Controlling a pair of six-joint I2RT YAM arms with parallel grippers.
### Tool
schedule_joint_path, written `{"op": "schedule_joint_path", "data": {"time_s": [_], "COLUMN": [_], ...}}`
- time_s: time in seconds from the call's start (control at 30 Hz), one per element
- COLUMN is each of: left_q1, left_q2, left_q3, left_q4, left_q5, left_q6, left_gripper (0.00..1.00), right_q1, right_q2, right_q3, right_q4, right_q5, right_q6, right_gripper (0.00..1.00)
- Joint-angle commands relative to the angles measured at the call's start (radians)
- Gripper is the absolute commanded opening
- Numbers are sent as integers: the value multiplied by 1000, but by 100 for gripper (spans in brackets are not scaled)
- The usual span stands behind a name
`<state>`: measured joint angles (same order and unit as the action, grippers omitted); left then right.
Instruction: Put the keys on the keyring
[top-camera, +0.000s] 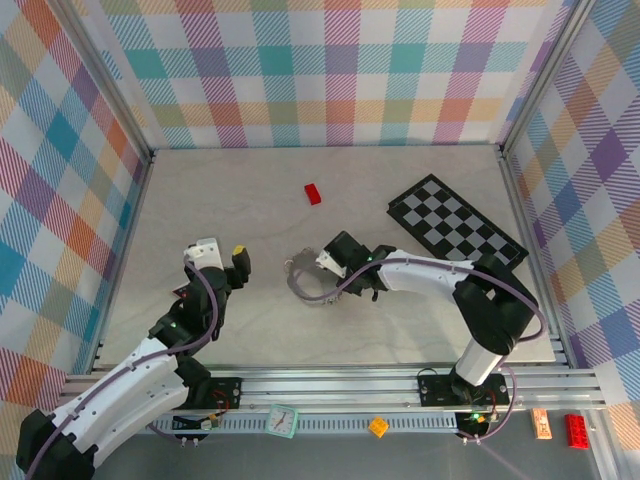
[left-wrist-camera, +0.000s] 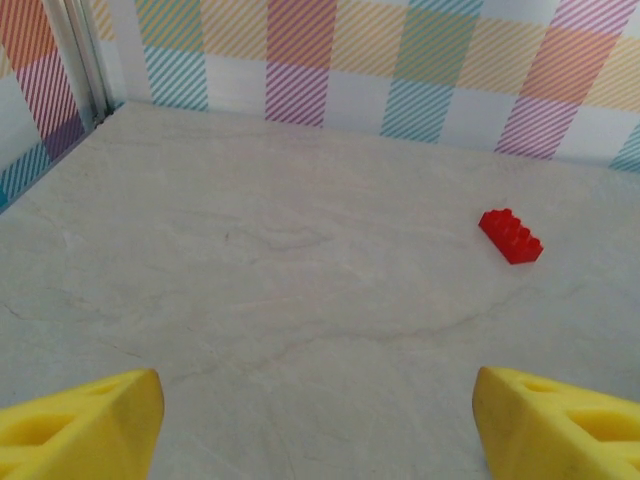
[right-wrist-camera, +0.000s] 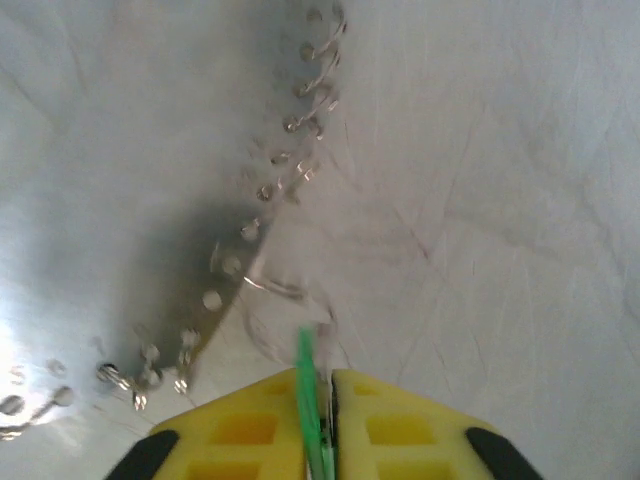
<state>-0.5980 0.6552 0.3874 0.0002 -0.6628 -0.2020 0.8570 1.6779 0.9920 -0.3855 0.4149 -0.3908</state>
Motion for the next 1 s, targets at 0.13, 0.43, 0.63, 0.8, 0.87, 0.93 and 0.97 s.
{"op": "schedule_joint_path", "data": {"time_s": [0.13, 0.43, 0.63, 0.8, 0.87, 0.93, 0.97], "left_q1": [81, 245, 346, 409, 432, 451, 460], "left_q2": [57, 168, 271, 386, 447, 511, 546], "left_q3": [6, -4, -45, -83, -92, -97, -100], "left_q4": [47, 180, 350, 518, 593, 661, 700], "left_q5": [60, 135, 164, 230, 266, 289, 302], "left_q6": [61, 121, 169, 175, 176, 179, 181], "left_gripper": [96, 100, 100, 99, 99, 99, 99], "right_q1": [-38, -246, -553, -693, -738, -750, -760], "right_q2": [-16, -206, -446, -342, -287, -206, -154], "right_q3": [-41, -192, -512, -697, -683, -675, -695], "right_q4": [-32, 188, 715, 1252, 1299, 1337, 1417], "right_q5": [164, 90, -136, -142, -224, -261, -281], "right_q6": [-55, 89, 319, 301, 343, 345, 348], "right_gripper": [29, 52, 57, 59, 59, 57, 57]}}
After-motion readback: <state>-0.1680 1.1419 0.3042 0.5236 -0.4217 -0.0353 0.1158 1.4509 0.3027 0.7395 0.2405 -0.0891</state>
